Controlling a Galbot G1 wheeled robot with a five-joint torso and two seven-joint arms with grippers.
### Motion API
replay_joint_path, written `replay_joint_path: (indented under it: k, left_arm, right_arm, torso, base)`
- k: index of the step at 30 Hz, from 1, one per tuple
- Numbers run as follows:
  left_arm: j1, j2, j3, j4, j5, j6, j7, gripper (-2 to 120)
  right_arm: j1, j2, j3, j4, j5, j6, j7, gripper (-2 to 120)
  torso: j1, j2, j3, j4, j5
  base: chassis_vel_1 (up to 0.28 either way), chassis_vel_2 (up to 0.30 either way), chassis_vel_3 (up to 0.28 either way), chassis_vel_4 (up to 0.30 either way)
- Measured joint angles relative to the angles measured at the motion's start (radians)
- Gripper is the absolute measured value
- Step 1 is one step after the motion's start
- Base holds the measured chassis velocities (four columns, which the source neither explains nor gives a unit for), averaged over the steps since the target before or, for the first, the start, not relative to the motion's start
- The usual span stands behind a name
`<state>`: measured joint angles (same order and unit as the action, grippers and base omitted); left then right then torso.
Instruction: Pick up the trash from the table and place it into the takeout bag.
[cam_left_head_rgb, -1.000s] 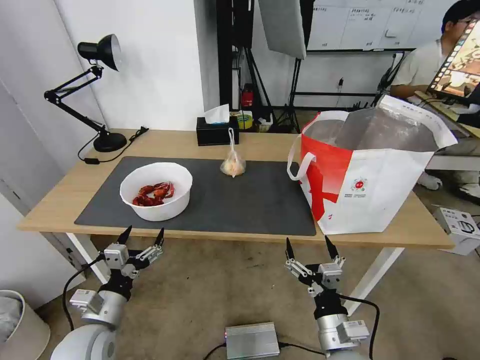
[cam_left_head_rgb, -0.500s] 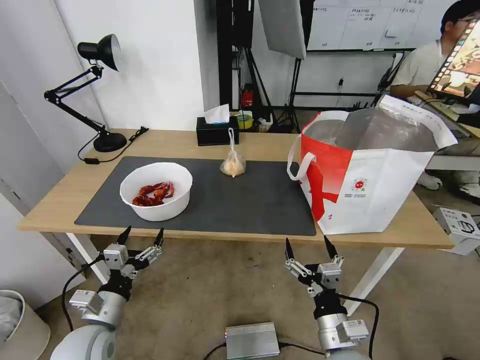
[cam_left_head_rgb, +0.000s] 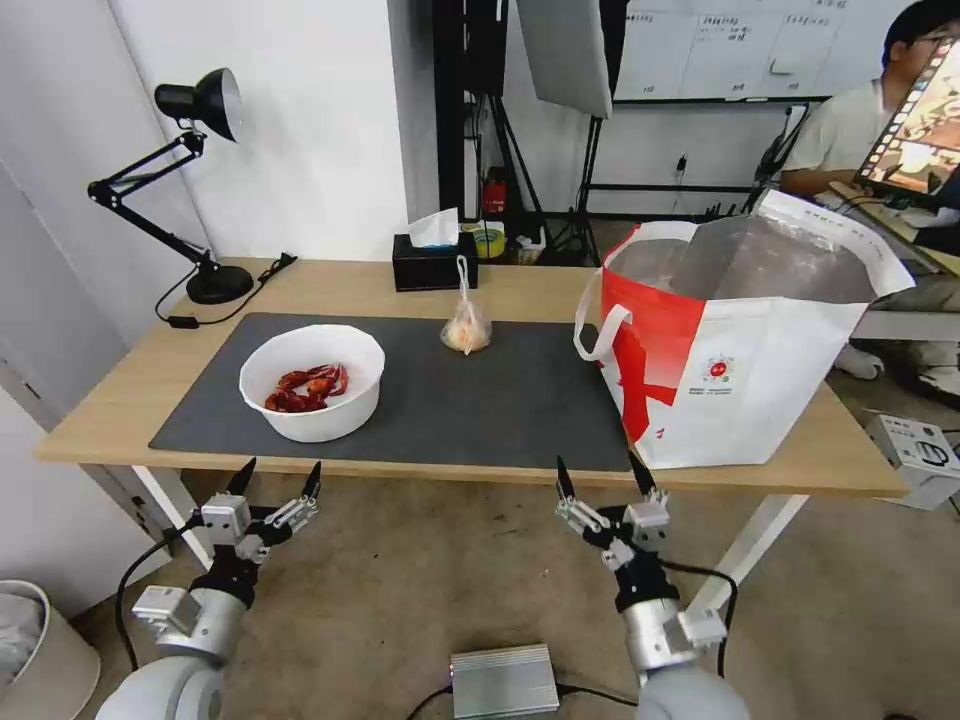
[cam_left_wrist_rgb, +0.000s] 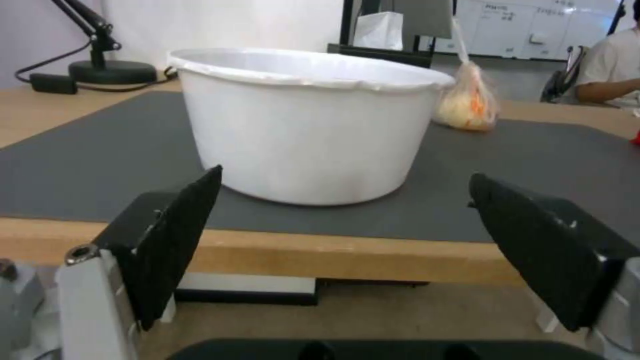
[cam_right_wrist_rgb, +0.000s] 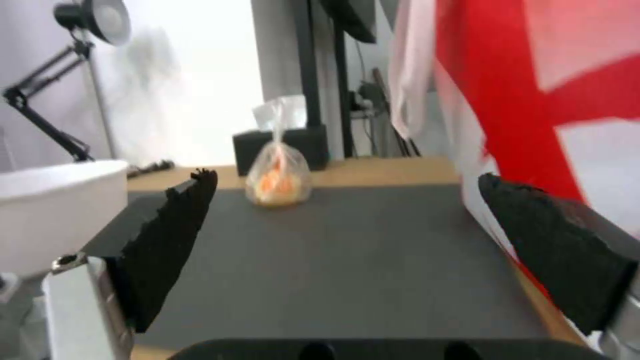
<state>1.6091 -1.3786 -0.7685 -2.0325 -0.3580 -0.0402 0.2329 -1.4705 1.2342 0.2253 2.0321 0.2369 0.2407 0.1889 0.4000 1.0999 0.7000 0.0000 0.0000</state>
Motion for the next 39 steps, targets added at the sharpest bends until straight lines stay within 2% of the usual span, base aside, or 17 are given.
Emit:
replay_joint_path:
  k: [6,19,26,34,39]
  left_arm:
    - [0.009,-0.016,-0.009,-0.004,0.007,0.0,0.0,100]
    - [0.002,-0.021,-0.033,0.01,0.004,-0.001,0.001,100]
    - [-0.012,-0.016,-0.03,0.024,0.002,0.001,0.001,100]
    - [-0.018,-0.021,-0.027,0.032,0.002,0.003,0.002,100]
    - [-0.018,-0.032,-0.026,0.043,0.002,0.002,0.003,100]
  right_arm:
    - [0.177,-0.033,-0.083,-0.093,0.079,-0.011,-0.001,97]
    - [0.48,-0.03,-0.224,-0.273,0.182,-0.055,0.044,97]
    - [0.647,0.001,-0.323,-0.413,0.239,-0.072,0.073,97]
    - [0.813,0.036,-0.395,-0.535,0.279,-0.081,0.086,97]
    - [0.951,0.066,-0.448,-0.653,0.31,-0.082,0.087,97]
  torso:
    - [0.0,0.0,0.0,-0.0001,0.0]
    - [0.0,0.0,0.0,0.0,-0.0001]
    - [0.0,0.0,0.0,-0.0001,0.0]
    - [0.0,0.0,0.0,0.0001,-0.0002]
    - [0.0,0.0,0.0,0.0001,-0.0002]
  base:
    - [0.0,0.0,0.0,0.0]
    - [0.0,0.0,0.0,0.0]
    - [0.0,0.0,0.0,0.0]
    - [0.0,0.0,0.0,0.0]
    - [0.0,0.0,0.0,0.0]
